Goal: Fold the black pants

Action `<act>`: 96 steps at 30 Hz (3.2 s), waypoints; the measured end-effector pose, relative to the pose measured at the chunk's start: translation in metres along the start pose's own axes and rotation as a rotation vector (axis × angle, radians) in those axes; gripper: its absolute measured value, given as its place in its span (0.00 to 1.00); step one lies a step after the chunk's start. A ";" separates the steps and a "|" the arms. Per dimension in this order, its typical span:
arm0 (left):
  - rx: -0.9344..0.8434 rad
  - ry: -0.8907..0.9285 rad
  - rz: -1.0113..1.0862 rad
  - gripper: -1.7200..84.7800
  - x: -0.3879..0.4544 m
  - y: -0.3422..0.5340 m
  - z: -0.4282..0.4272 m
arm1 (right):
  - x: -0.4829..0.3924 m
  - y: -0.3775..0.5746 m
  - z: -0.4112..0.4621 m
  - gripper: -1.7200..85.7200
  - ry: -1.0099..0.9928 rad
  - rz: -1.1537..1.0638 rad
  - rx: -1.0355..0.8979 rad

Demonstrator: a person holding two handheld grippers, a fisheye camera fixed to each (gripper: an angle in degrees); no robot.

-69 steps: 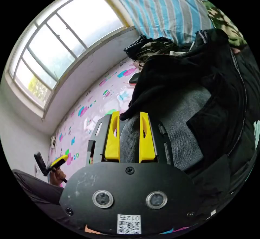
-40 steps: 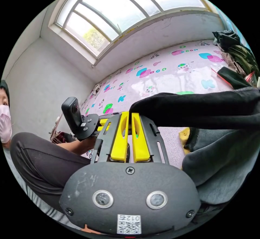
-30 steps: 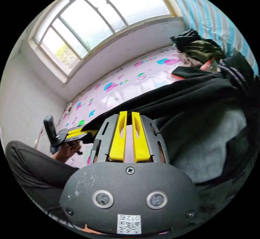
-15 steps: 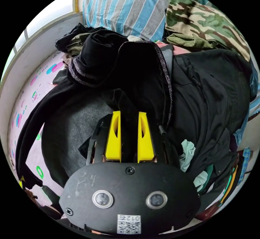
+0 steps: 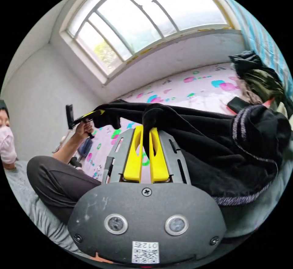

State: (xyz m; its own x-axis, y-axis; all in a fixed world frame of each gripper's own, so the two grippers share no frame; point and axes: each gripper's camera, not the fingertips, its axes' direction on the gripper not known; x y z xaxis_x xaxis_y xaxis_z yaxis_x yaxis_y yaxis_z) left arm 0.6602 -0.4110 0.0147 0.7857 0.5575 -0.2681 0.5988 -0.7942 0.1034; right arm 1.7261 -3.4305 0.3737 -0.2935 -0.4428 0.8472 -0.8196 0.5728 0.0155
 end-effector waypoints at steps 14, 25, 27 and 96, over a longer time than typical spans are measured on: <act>-0.115 -0.495 -0.335 0.04 -0.151 0.073 -0.173 | -0.218 0.249 0.337 0.04 -0.754 -0.578 -0.798; -0.392 -0.631 -0.723 0.10 -0.247 0.198 -0.194 | -0.201 0.453 0.426 0.11 -0.759 -0.563 -1.025; -0.379 -0.627 -0.819 0.12 -0.260 0.223 -0.207 | -0.166 0.475 0.428 0.11 -0.717 -0.516 -1.049; -0.752 0.080 -0.416 0.04 -0.252 0.184 0.085 | 0.753 0.388 -0.123 0.07 0.316 0.282 -0.710</act>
State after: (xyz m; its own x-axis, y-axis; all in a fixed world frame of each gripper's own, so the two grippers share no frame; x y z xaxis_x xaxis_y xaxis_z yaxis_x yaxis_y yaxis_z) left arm 0.5593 -0.7187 0.0196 0.4715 0.8051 -0.3598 0.7621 -0.1667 0.6257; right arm 1.2476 -3.4564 1.0832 -0.2030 -0.0631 0.9771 -0.1985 0.9799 0.0220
